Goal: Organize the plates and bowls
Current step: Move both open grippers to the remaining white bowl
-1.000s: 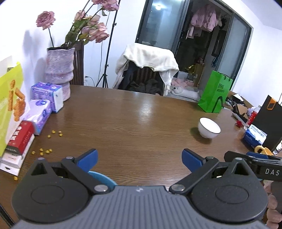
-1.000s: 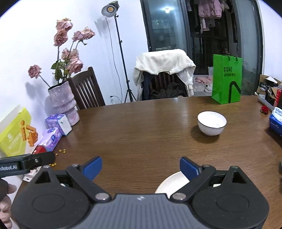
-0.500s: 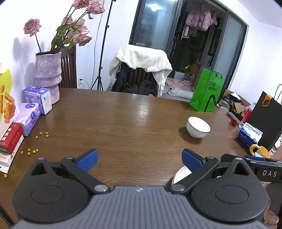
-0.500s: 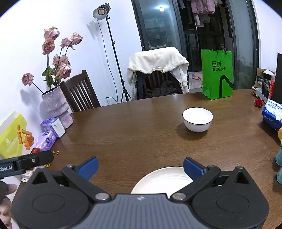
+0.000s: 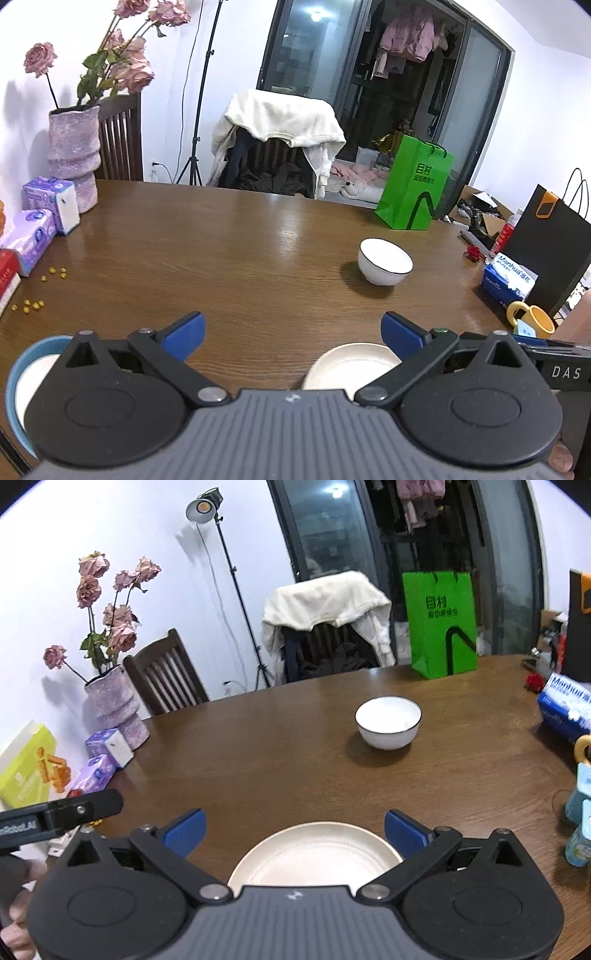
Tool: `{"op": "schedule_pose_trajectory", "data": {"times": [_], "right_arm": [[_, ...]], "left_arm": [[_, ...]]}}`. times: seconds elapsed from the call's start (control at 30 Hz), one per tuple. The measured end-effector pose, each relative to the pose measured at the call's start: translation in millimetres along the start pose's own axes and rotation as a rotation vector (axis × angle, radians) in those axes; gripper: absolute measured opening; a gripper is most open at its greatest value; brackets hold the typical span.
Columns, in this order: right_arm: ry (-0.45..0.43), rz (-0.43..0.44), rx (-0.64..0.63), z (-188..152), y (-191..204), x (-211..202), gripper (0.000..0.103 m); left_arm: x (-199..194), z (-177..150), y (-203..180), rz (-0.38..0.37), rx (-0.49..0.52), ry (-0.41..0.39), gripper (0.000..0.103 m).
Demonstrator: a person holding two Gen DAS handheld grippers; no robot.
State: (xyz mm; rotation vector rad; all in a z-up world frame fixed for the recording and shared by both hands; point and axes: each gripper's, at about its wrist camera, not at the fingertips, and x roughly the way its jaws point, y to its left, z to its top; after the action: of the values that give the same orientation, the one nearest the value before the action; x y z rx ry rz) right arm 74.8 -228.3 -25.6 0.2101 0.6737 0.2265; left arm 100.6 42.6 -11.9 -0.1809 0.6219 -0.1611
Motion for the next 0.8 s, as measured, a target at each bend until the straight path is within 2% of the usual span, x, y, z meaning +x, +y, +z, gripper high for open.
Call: {"op": "schedule_pose_trajectory", "data": {"times": [0.43, 0.8], "right_arm": [[0.052, 0.057, -0.01, 4.1, -58.6, -4.6, 0.103], [0.061, 0.055, 0.055, 13.5, -97.3, -4.6, 0.103]], "left_arm": [[9.9, -11.6, -49.2, 0.001, -0.035, -0.001, 0.103], [24.9, 3.6, -69.4, 0.004, -0.016, 0.018, 0.103]]}}
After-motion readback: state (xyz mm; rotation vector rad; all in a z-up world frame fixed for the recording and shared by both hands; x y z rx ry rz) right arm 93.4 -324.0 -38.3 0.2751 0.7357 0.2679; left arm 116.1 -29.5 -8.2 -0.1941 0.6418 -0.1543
